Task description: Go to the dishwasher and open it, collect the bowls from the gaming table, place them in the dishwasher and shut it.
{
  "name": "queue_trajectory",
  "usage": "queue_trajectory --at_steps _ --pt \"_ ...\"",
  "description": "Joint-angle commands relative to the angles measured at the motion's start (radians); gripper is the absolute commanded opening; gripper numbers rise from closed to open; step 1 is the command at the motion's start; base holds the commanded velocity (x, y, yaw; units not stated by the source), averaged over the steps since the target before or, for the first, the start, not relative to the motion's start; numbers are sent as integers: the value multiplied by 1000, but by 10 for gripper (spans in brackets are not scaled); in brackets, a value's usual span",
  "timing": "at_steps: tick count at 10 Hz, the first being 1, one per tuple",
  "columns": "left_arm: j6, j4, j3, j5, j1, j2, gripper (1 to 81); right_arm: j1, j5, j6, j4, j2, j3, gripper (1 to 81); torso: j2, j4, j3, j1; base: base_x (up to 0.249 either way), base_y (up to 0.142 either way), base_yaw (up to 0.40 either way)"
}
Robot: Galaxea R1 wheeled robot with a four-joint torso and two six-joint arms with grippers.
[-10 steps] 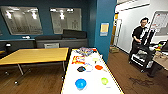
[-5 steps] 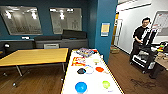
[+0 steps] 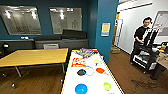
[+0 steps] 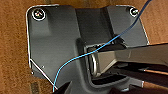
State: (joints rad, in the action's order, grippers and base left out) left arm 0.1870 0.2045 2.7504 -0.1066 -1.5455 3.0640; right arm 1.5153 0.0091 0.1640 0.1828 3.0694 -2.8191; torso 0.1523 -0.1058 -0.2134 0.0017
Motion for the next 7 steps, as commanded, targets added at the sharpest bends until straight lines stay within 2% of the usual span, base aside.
queue_trajectory --at_steps 1,2,3,5,6,7 --pt "-1 -4 -3 53 26 7 811 -29 -49 3 -8 -27 18 811 0 0 0 0 0 0 0" --pt "-1 -2 -3 51 26 7 811 -28 -49 3 -8 -53 61 811 0 0 0 0 0 0 0" --pt "-1 -1 -8 50 25 6 811 -31 -47 3 -8 -105 151 811 0 0 0 0 0 0 0" --pt "-1 1 -20 50 23 4 811 -33 -15 14 -11 -272 408 811 0 0 0 0 0 0 0" --pt "-3 3 -21 50 23 4 811 -37 24 49 -22 -382 563 811 0 0 0 0 0 0 0" --pt "-1 3 -21 48 25 6 811 -46 40 110 -34 -472 670 811 0 0 0 0 0 0 0"
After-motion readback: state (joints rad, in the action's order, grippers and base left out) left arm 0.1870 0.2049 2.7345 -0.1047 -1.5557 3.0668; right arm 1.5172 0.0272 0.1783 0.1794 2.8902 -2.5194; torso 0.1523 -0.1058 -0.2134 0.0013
